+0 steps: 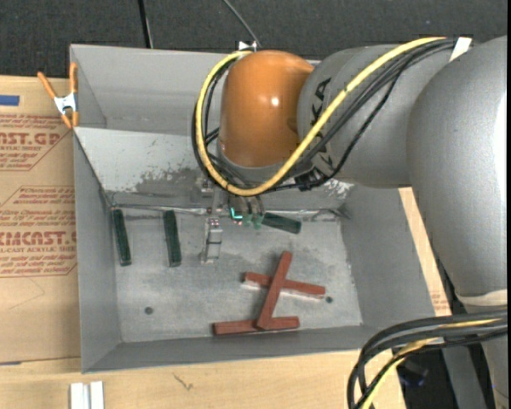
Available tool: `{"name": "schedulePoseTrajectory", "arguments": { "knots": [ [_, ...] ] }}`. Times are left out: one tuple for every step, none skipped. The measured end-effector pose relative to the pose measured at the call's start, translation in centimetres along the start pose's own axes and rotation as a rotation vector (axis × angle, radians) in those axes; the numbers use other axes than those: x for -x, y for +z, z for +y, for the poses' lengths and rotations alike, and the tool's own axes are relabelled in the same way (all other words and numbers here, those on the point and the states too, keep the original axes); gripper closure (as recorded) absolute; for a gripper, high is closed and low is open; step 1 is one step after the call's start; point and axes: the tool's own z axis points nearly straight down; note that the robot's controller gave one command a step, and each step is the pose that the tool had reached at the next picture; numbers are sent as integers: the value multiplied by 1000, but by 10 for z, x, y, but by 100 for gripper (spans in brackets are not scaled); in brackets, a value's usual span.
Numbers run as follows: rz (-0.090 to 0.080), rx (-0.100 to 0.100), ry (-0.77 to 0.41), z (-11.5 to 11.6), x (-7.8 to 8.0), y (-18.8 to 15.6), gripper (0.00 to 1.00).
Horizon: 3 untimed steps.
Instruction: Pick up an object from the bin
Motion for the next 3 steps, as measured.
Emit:
{"name": "schedulePoseTrajectory", "arguments": {
  "knots": [
    [-8,1,2,-1,2,-5,100],
    [-8,1,2,-1,2,-5,100],
    [-5,0,460,17,1,26,0]
  ]
}}
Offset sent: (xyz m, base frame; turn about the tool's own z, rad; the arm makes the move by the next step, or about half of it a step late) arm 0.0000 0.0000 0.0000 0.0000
